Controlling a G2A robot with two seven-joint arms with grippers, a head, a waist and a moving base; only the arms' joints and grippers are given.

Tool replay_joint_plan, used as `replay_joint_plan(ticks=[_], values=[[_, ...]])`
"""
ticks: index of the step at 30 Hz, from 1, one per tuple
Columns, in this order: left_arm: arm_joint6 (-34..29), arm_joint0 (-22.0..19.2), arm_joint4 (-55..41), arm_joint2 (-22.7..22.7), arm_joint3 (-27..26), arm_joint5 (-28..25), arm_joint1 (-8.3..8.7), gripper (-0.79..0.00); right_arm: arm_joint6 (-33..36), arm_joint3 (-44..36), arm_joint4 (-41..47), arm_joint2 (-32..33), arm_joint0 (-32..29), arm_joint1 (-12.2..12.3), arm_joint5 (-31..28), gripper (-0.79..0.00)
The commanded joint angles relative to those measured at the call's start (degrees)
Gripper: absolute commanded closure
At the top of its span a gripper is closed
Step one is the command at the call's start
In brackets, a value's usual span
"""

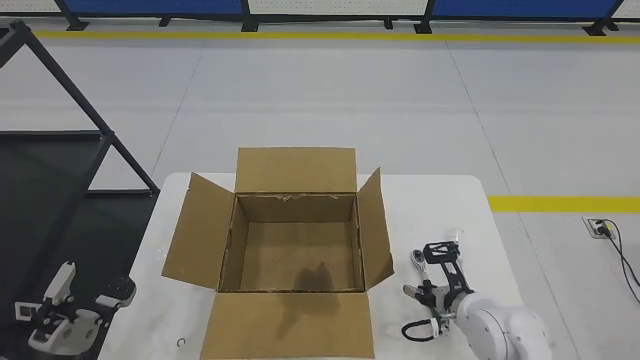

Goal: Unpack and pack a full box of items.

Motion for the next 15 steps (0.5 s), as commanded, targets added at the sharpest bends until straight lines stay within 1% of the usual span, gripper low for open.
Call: replay_joint_plan(ticks=[1, 2, 3, 4, 5, 6, 8, 10, 13, 14, 15], values=[[-0.1, 0.3, -0.2, -0.1, -0.2, -0.1, -0.04, -0.785, 0.0, 2.1, -0.5, -0.3, 1.3, 0.1, -0.2, -0.779], [-0.1, 0.4, -0.3, -0.2, -0.2, -0.1, -0.05, -0.785, 0.0, 2.8, -1.0, -0.5, 1.8, 0.1, 0.1, -0.730], [-0.1, 0.4, -0.3, -0.2, -0.2, -0.1, -0.05, -0.785, 0.0, 3.2, -1.2, -0.6, 2.0, 0.1, 0.2, -0.711], [-0.1, 0.5, -0.3, -0.2, -0.2, -0.1, -0.06, -0.785, -0.1, 3.6, -1.5, -0.9, 2.4, 0.1, 0.3, -0.671], [-0.1, 0.5, -0.3, -0.2, -0.2, -0.2, -0.07, -0.785, 0.0, 4.0, -1.8, -1.2, 2.7, 0.1, 0.5, -0.659], [-0.1, 0.5, -0.3, -0.3, -0.2, -0.2, -0.07, -0.785, 0.0, 4.4, -2.1, -1.4, 3.0, 0.1, 0.6, -0.619], [0.0, 0.5, -0.2, -0.2, -0.2, -0.2, -0.09, -0.785, 0.1, 5.1, -2.5, -1.9, 3.5, 0.1, 0.9, -0.563], [0.0, 0.4, -0.1, -0.2, -0.2, -0.2, -0.09, -0.785, 0.3, 5.6, -2.8, -2.2, 3.9, 0.1, 0.9, -0.526], [0.1, 0.1, -0.1, -0.1, 0.0, 0.0, -0.08, -0.785, 0.6, 5.7, -2.9, -2.5, 4.2, 0.2, 1.0, -0.493], [0.0, 0.0, 0.0, -0.1, 0.0, 0.0, -0.07, -0.785, 0.7, 5.7, -2.9, -2.5, 4.2, 0.2, 1.0, -0.456], [0.0, -0.1, 0.0, -0.1, 0.1, 0.1, -0.06, -0.785, 0.8, 5.7, -3.0, -2.5, 4.2, 0.2, 0.9, -0.440]])
